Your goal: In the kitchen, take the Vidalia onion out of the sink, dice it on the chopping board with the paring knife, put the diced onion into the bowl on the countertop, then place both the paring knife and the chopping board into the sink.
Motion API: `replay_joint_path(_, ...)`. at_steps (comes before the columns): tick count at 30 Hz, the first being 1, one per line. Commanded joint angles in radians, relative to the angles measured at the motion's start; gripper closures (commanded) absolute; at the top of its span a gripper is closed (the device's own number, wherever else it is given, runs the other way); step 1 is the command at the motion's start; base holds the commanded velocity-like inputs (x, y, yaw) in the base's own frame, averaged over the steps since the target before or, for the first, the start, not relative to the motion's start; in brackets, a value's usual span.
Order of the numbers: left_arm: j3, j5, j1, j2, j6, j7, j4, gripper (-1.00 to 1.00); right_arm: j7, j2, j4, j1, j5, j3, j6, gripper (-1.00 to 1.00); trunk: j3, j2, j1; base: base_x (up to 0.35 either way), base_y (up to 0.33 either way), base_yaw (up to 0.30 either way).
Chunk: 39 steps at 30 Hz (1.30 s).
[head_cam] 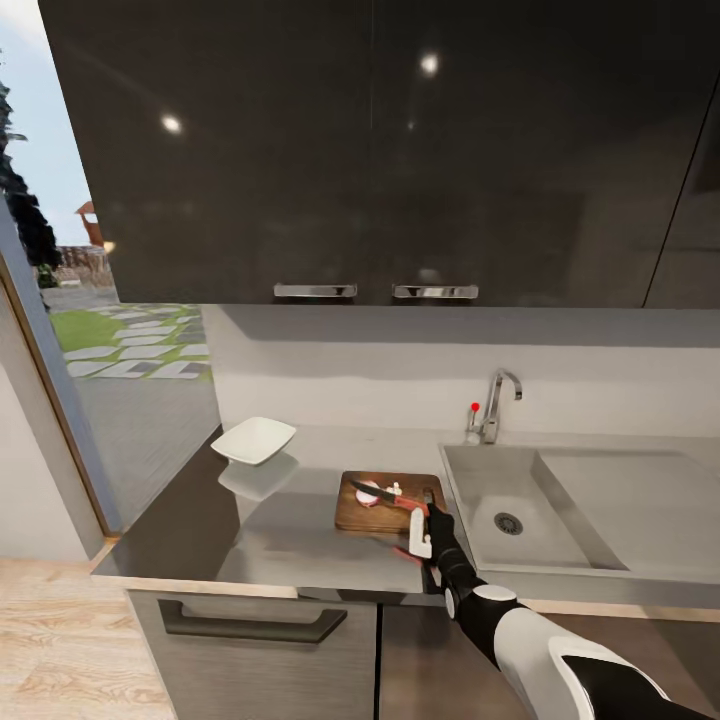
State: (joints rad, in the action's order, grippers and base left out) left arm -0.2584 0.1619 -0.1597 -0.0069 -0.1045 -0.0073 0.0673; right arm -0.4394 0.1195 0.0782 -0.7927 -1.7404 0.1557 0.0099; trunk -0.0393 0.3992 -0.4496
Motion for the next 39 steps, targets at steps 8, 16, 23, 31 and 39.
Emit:
replay_joint_path(8,-0.009,0.011,-0.001,0.001,-0.008,0.000,0.006,-1.00,0.038,0.002,0.002,0.000,-0.004,0.011,0.002,1.00,0.000,0.001,0.000,0.000,0.000,0.000)
replay_joint_path(16,-0.009,0.011,-0.001,0.001,-0.008,0.000,0.006,-1.00,0.039,0.002,0.013,0.000,0.116,0.010,-0.019,1.00,0.000,0.001,0.000,0.140,0.000,0.000)
replay_joint_path(23,-0.009,0.011,-0.001,0.001,-0.008,0.000,0.006,-1.00,0.040,0.002,0.013,0.000,0.125,0.009,-0.026,1.00,0.000,0.001,0.000,0.049,0.000,0.000)
replay_joint_path(31,-0.009,0.011,-0.001,0.008,-0.008,0.000,0.008,-1.00,0.096,0.002,0.012,0.000,0.126,0.008,-0.025,1.00,0.000,0.001,0.000,0.000,0.000,0.000)
replay_joint_path(39,-0.009,0.011,-0.001,0.008,-0.008,0.000,0.008,-1.00,0.122,0.002,0.016,0.000,0.122,0.007,-0.011,1.00,0.000,0.001,0.000,0.000,0.000,0.000)
